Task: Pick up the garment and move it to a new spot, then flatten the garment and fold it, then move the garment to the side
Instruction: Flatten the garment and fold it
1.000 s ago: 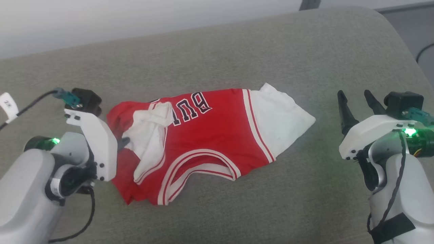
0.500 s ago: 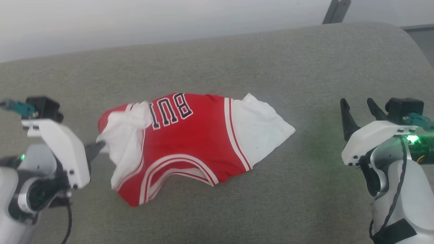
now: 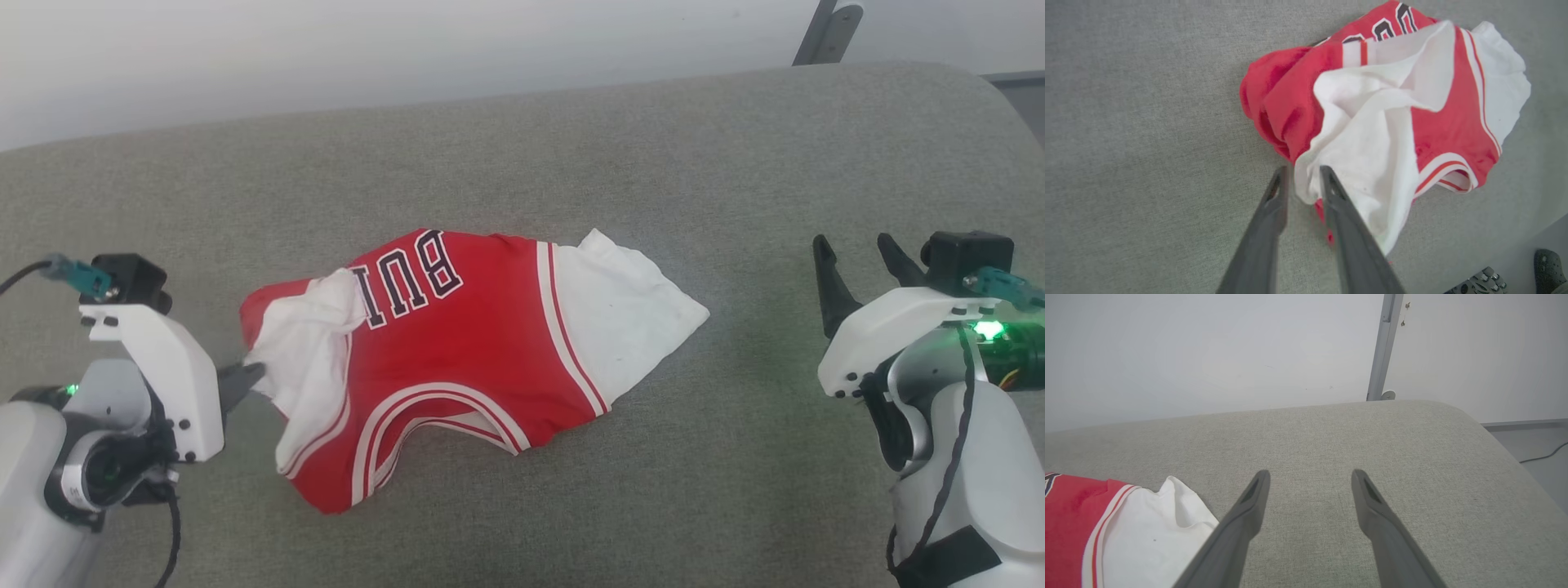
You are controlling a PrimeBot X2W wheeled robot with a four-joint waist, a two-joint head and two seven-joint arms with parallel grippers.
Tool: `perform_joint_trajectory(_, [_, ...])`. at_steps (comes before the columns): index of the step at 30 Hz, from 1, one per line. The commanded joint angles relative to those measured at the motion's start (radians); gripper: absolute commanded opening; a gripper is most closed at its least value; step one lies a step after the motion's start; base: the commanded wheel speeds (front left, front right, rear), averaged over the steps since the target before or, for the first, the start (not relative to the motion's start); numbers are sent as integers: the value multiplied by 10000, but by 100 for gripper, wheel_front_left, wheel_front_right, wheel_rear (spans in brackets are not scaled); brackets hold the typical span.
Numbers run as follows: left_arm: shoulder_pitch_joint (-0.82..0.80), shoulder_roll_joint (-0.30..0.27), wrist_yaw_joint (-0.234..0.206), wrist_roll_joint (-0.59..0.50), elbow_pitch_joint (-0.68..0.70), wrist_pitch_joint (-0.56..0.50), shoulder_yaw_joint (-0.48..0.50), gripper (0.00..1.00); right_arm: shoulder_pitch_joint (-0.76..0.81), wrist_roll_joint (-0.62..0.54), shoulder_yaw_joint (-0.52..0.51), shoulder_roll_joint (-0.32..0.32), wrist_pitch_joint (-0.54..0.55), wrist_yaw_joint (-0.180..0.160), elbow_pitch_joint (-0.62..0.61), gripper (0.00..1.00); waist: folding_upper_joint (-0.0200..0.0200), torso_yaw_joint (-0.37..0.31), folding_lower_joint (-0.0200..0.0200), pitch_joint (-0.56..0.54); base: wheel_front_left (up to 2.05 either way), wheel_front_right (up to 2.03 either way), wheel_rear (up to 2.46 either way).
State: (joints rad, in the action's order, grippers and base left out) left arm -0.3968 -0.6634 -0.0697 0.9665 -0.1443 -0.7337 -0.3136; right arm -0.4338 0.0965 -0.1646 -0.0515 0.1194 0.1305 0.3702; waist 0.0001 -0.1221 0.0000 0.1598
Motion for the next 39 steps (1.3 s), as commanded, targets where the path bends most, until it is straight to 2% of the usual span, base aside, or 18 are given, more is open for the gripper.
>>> perform_joint_trajectory(1, [-190, -14, 86, -179, -72, -31, -38, 100, -19, -36, 15, 15, 33, 5, -51, 100, -1, -7, 0, 0, 0, 0, 0])
perform_joint_trajectory(14, [-1050, -106, 856, -792, -81, -178, -755, 100, 83, 92, 64, 15, 84, 3, -280, 100, -1, -112, 0, 164, 0, 0, 0])
perform_joint_trajectory(15, [-1096, -91, 893, -829, -79, -179, -801, 96, 83, 98, 70, 15, 76, 3, -276, 100, -1, -121, 0, 181, 0, 0, 0])
perform_joint_trajectory(18, [-1208, -95, 1002, -886, -86, -205, -955, 44, 81, 122, 83, 15, 49, 3, -274, 100, -1, -155, 0, 228, 0, 0, 0])
perform_joint_trajectory(19, [-1208, -95, 1002, -886, -86, -205, -955, 44, 81, 122, 83, 15, 49, 3, -274, 100, -1, -155, 0, 228, 0, 0, 0])
perform_joint_trajectory(20, [-1240, -82, 1064, -906, -72, -222, -1002, 28, 80, 132, 86, 15, 39, 3, -278, 100, -1, -169, 0, 243, 0, 0, 0])
perform_joint_trajectory(21, [-1276, -109, 1148, -982, -24, -202, -1064, 5, 85, 145, 92, 15, 32, 5, -278, 100, -1, -182, 0, 260, 0, 0, 0])
perform_joint_trajectory(22, [-1298, -143, 1180, -1032, -51, -204, -1118, 0, 92, 156, 87, 15, 12, 3, -275, 100, -1, -197, 0, 288, 0, 0, 0])
perform_joint_trajectory(28, [-1410, -198, 1175, -1101, 85, -264, -1172, 0, 108, 109, 13, 15, -34, 3, -239, 100, -1, -201, 0, 318, 0, 0, 0])
perform_joint_trajectory(35, [-1289, -315, 844, -921, 680, -451, -1010, 0, 162, 106, -24, 15, -31, 3, -210, 100, -1, -127, 0, 292, 0, 0, 0])
perform_joint_trajectory(39, [-1092, -579, 524, -869, 1192, -606, -823, 0, 185, 116, -34, 16, -17, 5, -228, 100, -1, -76, 0, 291, 0, 0, 0])
